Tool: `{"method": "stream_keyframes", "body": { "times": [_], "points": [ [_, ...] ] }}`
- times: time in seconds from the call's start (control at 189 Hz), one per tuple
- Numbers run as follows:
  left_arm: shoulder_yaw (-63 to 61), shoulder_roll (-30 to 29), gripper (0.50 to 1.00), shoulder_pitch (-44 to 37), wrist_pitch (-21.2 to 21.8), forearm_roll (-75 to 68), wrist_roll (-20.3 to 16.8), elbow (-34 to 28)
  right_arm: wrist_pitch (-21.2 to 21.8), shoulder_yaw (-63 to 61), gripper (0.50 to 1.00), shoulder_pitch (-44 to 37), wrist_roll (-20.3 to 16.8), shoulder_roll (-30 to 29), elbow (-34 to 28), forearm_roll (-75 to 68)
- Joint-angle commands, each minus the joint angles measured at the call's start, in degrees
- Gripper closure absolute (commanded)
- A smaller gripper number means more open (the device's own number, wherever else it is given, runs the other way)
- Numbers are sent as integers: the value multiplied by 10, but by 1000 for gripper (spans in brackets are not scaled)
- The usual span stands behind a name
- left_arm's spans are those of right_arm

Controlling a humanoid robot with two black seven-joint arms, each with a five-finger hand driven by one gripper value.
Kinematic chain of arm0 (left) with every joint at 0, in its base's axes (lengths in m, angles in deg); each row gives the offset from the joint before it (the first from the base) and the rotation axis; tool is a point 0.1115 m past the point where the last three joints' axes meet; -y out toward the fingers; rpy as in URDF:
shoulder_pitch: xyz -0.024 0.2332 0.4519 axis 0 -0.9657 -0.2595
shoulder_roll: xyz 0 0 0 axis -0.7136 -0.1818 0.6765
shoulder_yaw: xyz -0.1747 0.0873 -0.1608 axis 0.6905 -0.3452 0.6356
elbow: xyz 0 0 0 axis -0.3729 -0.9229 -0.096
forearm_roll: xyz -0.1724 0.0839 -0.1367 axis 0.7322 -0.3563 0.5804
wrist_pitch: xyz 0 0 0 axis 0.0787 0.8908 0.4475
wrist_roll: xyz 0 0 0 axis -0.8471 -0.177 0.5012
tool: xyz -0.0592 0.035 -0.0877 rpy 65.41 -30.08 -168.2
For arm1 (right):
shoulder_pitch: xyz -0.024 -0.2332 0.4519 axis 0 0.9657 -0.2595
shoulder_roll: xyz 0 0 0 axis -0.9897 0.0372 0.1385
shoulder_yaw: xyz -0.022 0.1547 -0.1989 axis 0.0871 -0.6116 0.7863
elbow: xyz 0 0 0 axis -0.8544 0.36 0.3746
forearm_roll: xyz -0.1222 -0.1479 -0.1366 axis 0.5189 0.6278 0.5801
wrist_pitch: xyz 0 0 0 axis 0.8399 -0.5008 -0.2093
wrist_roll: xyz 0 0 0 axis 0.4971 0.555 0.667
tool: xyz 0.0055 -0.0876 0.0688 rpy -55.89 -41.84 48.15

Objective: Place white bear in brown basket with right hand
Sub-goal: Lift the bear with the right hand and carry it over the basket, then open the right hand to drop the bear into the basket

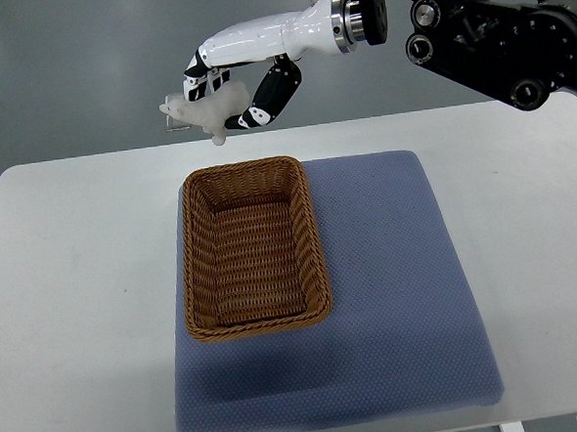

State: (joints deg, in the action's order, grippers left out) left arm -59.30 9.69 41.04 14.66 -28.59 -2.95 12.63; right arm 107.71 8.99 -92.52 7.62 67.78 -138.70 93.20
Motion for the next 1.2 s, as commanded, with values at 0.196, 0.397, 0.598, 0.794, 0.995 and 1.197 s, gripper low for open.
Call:
{"method": "stream_keyframes", "body": {
  "times": [0.196, 0.397, 0.598, 0.794, 0.995, 1.197],
  "points": [
    [0, 0, 500, 0, 0, 0, 0, 0, 7, 0, 1000, 0, 1, -13, 0, -13],
    [0, 0, 500, 0, 0, 0, 0, 0, 13, 39, 1000, 1, 0, -43, 1, -11],
    [0, 0, 500, 0, 0, 0, 0, 0, 12, 43, 1000, 2, -1, -63, 6, -9],
    [0, 0, 500, 0, 0, 0, 0, 0, 7, 61, 1000, 7, -1, -74, 7, -4],
    [0, 0, 500, 0, 0, 0, 0, 0, 5, 72, 1000, 15, -4, -75, 10, -2],
    [0, 0, 500, 0, 0, 0, 0, 0, 5, 73, 1000, 28, -13, -75, 10, -2]
  ]
}}
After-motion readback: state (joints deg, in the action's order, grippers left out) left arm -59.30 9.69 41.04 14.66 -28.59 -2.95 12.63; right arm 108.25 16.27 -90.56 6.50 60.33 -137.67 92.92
